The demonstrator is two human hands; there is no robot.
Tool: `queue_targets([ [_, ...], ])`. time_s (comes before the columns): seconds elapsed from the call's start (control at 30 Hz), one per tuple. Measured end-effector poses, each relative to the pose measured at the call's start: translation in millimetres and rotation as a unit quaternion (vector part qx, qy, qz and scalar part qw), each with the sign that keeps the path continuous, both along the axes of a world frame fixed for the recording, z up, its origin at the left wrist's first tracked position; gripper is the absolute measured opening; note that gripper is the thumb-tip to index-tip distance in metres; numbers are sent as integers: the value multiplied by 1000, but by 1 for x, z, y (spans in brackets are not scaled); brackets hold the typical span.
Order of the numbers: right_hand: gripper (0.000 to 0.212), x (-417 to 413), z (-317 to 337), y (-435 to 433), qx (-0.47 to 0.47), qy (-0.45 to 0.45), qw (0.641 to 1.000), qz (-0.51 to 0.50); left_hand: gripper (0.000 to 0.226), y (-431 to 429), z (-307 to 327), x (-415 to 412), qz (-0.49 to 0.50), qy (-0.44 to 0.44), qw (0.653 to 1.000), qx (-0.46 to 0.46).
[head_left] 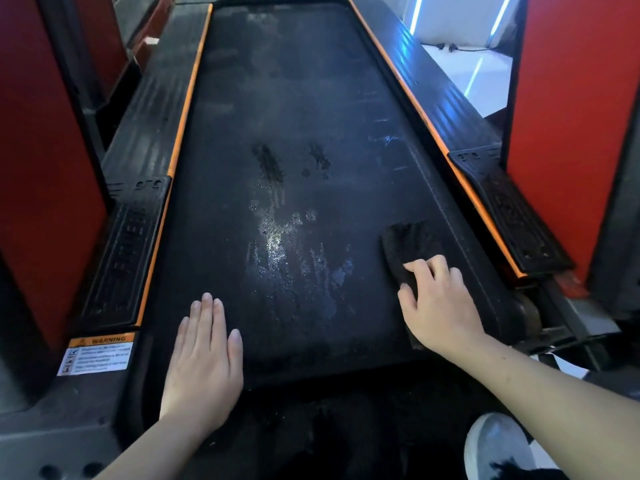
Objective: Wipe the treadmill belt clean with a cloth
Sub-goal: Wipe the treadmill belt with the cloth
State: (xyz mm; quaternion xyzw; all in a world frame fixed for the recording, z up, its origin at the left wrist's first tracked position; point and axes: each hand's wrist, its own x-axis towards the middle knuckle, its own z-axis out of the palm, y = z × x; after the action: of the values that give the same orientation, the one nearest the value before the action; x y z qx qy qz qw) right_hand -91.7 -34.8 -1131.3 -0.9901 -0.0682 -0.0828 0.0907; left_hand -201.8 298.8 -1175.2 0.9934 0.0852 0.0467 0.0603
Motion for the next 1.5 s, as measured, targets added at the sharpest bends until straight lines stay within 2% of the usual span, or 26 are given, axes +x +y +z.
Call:
queue_targets([
  [0.1, 37, -4, 3, -9, -3, -25, 1000, 19, 70, 3, 3, -9, -8, -1, 1000, 6],
  [0.23, 34, -1, 0, -31, -8, -44, 999, -14, 69, 9, 13, -14, -20, 8, 1000, 6],
  [0.37, 36, 7, 5, -62, -10, -48, 994, -94, 62, 22, 30, -8, -41, 12, 997, 70],
  [0.5, 40, 11, 9, -81, -62, -27, 993, -102, 61, 66, 46, 3, -20, -18, 989, 147],
  [0.57, 41, 11, 7, -79, -47, -12, 993, -106, 65, 95, 48, 5, -14, -10, 988, 153],
  [0.67, 43, 12, 5, -73, 16, 22, 993, -113, 69, 116, 37, 5, 31, -9, 997, 76],
  [0.73, 42, 9, 6, -68, 44, 20, 993, -106, 68, 119, 32, 6, 38, -15, 997, 59],
  [0.93, 38, -12, 3, -30, 88, -24, 987, -135, 75, 129, 22, 7, 15, 23, 995, 97],
  [1.0, 37, -19, 0, -11, 84, -48, 988, -120, 70, 123, 28, 9, 49, -1, 997, 57],
  [1.07, 37, -29, -3, 14, 69, -53, 993, -82, 68, 119, 33, 8, 40, -21, 998, 45],
  [1.27, 34, -63, -1, 127, 24, -44, 998, 47, 66, 115, 35, 7, 57, -18, 998, 10],
  [1.5, 56, -91, 11, 220, 49, 23, 982, 182, 68, 116, 35, 8, 56, -20, 998, 14],
])
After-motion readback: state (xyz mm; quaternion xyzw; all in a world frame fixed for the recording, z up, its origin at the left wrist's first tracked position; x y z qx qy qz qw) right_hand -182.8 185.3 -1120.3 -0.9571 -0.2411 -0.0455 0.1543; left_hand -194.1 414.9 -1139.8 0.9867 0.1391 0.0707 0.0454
